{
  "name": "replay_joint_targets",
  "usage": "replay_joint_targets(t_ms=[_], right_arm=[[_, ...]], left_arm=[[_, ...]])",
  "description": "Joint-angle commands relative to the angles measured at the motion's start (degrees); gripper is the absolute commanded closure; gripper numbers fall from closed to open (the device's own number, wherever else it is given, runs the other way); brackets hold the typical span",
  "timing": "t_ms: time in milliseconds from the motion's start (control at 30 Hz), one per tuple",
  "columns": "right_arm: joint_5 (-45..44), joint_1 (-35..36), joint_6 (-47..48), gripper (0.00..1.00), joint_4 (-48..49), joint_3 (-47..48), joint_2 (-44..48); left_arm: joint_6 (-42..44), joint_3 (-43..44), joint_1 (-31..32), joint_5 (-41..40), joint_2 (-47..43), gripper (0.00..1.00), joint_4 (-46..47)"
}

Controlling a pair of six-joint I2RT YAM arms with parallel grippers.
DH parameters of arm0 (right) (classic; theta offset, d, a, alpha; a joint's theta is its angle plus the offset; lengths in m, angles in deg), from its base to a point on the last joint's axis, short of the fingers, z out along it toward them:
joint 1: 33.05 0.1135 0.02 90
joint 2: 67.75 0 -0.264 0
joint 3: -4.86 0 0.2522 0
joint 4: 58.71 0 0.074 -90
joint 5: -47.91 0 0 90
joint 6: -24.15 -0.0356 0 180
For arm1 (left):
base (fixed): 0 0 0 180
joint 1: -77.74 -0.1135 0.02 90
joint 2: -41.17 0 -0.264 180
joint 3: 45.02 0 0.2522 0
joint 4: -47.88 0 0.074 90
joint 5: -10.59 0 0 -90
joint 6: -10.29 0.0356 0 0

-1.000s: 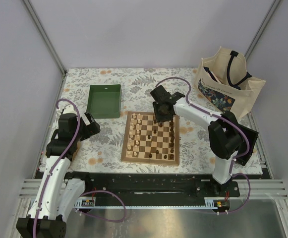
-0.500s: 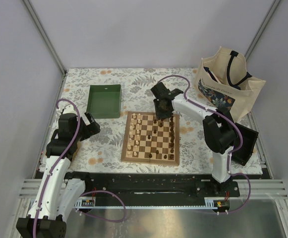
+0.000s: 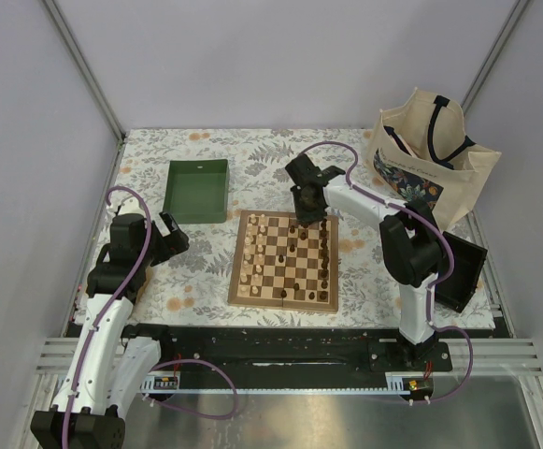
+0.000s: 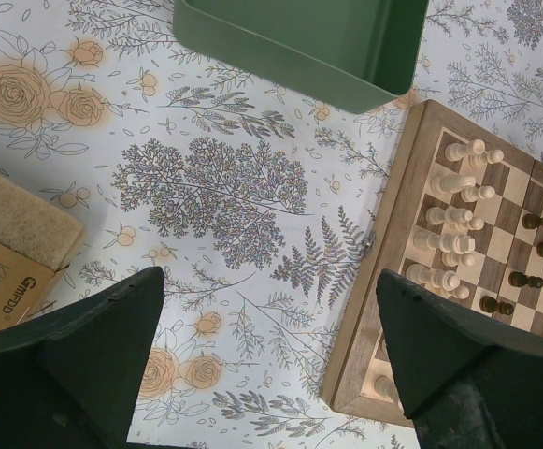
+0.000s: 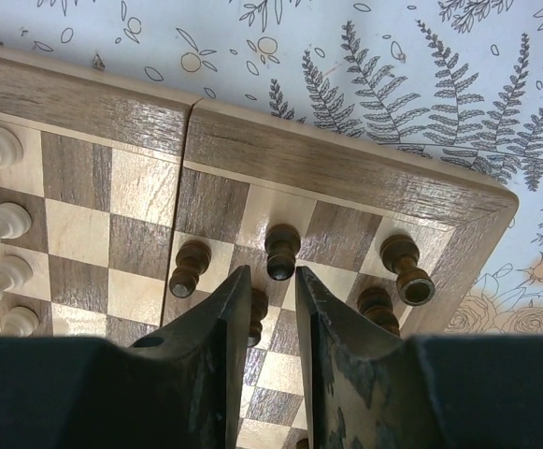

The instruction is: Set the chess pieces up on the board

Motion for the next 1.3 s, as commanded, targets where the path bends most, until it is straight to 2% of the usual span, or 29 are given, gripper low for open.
replay_joint_targets(t_ms=[0,167,300,433,1267], right_arm=[[-0.5,-0.9,0.6,0.67,0.6,2.6,-0.7],[-0.4,-1.3,1.1,0.72,0.5,2.4,-0.7],[-0.3,-1.3,1.1,0.8,0.6,2.4,-0.3],[-0.4,-1.6,1.3,0.83,0.7,2.4,0.1],[-1.9,-3.0,1.1,0.83,1.3,-1.3,3.2]], left_arm=[[0.4,0.8,-0.3,0.7,0.2,0.01,3.0],[0.4,0.7,-0.4,0.5,0.2,0.01,2.9],[0.4,0.7,-0.3,0.5,0.2,0.01,2.9],[0.4,0.8,-0.3,0.6,0.3,0.01,3.0],[0.4,0.8,-0.3,0.8,0.4,0.01,3.0]])
